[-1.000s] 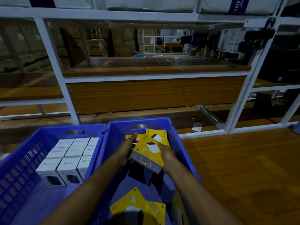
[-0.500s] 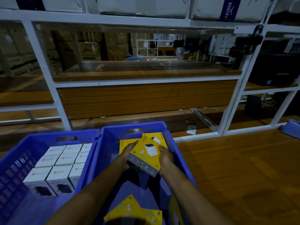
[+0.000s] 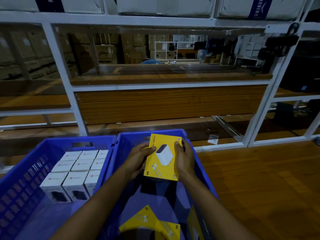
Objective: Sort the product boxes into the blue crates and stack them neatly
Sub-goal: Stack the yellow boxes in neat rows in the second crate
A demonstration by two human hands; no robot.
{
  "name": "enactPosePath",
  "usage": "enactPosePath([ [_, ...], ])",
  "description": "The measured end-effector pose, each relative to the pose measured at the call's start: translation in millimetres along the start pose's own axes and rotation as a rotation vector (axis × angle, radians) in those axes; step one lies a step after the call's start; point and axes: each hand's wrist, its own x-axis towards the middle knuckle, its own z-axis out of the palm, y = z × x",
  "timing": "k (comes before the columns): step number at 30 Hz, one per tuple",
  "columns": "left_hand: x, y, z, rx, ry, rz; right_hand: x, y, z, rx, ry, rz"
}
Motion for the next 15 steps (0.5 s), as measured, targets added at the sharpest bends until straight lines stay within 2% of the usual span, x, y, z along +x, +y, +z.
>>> enactPosePath([
  [5, -3.4, 2.1, 4.9, -0.084, 0.061, 0.125, 3.3, 3.1, -2.6, -0.018, -0.054, -0.014],
  [8, -4.4, 3.1, 7.1, -0.139, 0.101, 0.168, 3.0, 9.8, 2.0, -0.048, -0.133, 0.042],
  [15, -3.3, 3.2, 3.0, -0.144, 0.172, 0.206, -0.3, 9.9, 5.8, -0.073, -0.285, 0.045],
])
